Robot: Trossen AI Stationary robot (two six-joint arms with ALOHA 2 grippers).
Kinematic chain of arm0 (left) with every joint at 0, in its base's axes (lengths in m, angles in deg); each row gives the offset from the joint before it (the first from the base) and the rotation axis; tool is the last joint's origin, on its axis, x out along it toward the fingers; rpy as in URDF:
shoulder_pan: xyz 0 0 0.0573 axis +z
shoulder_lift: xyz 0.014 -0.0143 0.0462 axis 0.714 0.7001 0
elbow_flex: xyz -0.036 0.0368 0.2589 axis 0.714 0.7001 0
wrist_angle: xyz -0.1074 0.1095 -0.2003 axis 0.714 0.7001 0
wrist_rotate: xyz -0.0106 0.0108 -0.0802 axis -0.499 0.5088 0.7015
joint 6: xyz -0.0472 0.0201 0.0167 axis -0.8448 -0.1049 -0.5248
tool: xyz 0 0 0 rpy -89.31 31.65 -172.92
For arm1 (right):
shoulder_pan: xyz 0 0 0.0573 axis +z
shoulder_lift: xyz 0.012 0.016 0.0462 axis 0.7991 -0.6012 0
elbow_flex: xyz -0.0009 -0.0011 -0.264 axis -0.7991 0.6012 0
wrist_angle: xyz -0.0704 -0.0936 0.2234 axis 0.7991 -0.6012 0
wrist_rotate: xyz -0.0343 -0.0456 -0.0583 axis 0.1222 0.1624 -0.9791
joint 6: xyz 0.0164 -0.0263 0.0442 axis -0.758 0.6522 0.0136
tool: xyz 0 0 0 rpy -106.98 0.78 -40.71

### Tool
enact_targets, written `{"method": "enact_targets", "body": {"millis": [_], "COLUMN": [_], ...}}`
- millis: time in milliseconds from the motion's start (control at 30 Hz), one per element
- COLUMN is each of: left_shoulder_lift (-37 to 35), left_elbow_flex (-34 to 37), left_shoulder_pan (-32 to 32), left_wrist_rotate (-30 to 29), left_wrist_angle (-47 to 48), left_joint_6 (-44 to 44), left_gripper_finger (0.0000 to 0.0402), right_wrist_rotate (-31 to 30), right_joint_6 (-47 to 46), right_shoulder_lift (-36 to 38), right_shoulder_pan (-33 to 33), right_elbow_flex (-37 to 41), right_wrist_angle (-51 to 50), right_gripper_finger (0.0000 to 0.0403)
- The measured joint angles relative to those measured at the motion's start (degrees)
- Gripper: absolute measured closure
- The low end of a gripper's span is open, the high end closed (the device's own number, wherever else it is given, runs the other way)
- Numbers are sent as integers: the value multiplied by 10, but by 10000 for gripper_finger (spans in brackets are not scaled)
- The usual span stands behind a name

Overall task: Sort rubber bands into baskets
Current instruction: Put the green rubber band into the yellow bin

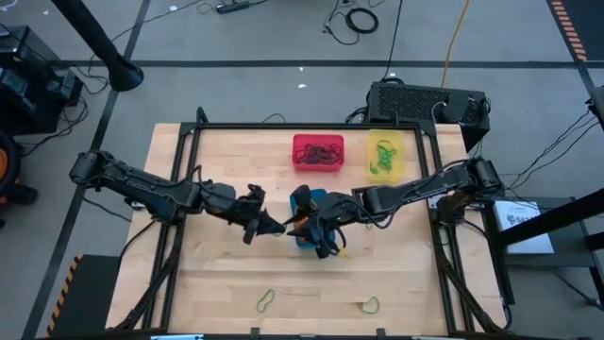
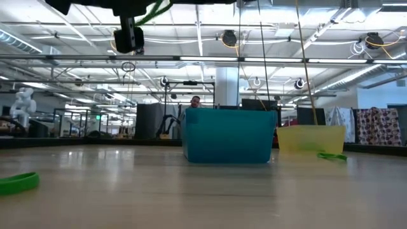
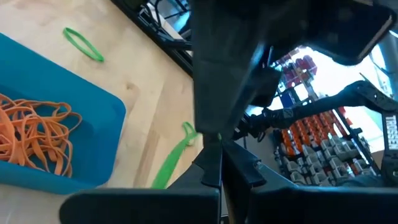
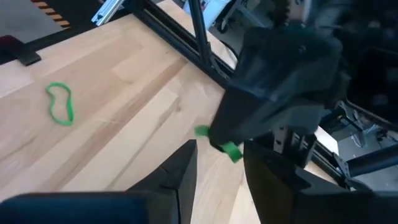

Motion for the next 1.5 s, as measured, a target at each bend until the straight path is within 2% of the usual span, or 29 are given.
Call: {"method": "enact_targets", "body": {"millis": [233, 367, 500, 567, 767, 1033, 1167, 1333, 1500], "left_shoulder_lift": [0, 0, 0, 0, 0, 0, 0, -1, 0], "left_elbow_flex": [0, 0, 0, 0, 0, 0, 0, 0, 0], "left_shoulder_pan": [7, 7, 6, 6, 6, 6, 6, 1, -10], "left_wrist_rotate": [0, -1, 3, 5, 5, 10, 10, 10, 7], "left_wrist_angle": [1, 1, -6, -6, 1, 38, 51, 100, 179], "left_joint_6": [-10, -8, 9, 9, 9, 6, 6, 7, 10], "left_gripper_finger": [400, 397, 373, 358, 329, 339, 389, 395, 399], "right_wrist_rotate": [-1, -1, 0, 1, 1, -6, -50, 4, 32], "right_joint_6": [1, 5, 5, 5, 5, 2, -91, -167, -236], "right_shoulder_lift": [0, 0, 1, 2, 2, 0, 0, 0, -27], "right_shoulder_pan": [1, 1, 1, 1, 1, 0, -3, -18, -8], "right_elbow_flex": [0, 0, 0, 0, 0, 0, 0, 0, 0], "right_wrist_angle": [26, 26, 26, 27, 26, 25, 10, -62, -48], "right_gripper_finger": [308, 343, 390, 398, 401, 402, 402, 384, 343]}}
